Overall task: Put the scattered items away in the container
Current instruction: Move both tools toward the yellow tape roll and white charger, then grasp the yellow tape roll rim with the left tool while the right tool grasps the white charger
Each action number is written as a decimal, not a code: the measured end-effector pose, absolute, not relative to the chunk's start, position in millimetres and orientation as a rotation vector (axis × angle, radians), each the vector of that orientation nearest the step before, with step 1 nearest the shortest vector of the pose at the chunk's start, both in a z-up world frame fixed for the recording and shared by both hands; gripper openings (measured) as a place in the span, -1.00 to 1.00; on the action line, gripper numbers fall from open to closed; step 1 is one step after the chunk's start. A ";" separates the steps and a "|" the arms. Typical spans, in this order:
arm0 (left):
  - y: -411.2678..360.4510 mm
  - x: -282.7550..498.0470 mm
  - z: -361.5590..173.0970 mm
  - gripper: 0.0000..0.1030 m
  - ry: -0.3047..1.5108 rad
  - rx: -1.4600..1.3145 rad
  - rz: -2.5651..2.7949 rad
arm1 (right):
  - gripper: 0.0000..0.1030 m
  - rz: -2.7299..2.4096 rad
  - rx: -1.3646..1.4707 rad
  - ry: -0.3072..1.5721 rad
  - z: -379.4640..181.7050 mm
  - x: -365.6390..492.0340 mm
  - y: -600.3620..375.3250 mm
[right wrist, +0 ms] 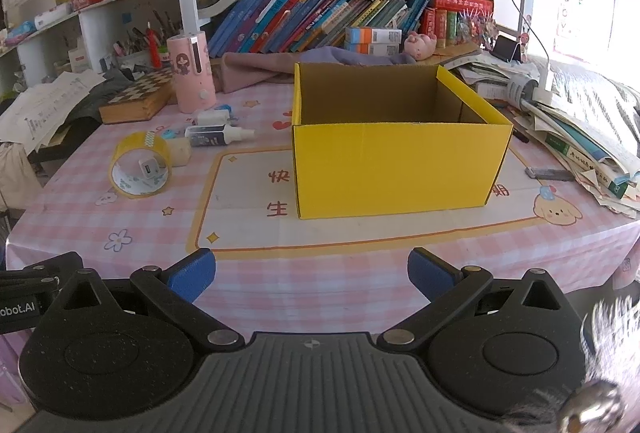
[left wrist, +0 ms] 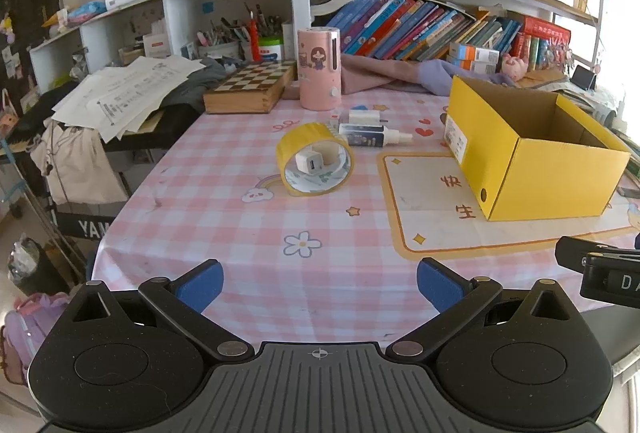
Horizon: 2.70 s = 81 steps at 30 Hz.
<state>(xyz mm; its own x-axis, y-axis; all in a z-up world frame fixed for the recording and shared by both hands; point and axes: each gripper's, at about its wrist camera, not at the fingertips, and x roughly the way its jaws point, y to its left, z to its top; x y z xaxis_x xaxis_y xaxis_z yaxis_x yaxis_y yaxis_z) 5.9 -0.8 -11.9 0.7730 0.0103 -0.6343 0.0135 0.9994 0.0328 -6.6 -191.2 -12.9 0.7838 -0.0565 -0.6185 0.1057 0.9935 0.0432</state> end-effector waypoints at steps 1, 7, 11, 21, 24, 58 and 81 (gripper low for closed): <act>-0.9 6.0 -12.0 1.00 0.687 0.037 -0.003 | 1.00 -0.087 0.077 0.665 -12.9 -6.5 -191.2; 0.0 5.9 -11.9 1.00 0.686 0.041 -0.014 | 1.00 -0.081 0.077 0.673 -14.1 -4.9 -189.4; 1.3 6.6 -13.0 1.00 0.688 0.044 -0.022 | 1.00 -0.077 0.076 0.679 -14.9 -3.2 -186.9; 9.1 8.4 -11.3 1.00 0.675 0.032 -0.053 | 1.00 -0.063 0.061 0.665 -11.5 2.4 -177.1; 12.4 9.2 -10.8 1.00 0.671 0.030 -0.054 | 1.00 -0.052 0.054 0.662 -11.0 3.2 -172.3; 47.4 24.0 -19.2 1.00 0.676 -0.048 -0.102 | 1.00 0.108 0.059 0.562 0.7 32.2 -134.1; 33.1 100.3 -36.8 1.00 0.701 0.049 -0.065 | 0.97 0.225 0.093 0.657 -9.1 131.3 -129.3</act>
<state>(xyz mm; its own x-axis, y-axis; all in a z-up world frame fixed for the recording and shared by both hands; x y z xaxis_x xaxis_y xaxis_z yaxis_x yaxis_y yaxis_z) 100.3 33.1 -36.8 0.7622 -0.0429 -0.6459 0.0757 0.9969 0.0231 131.3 -129.3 -9.1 0.7684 0.2363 -0.5947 -0.1774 0.9716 0.1568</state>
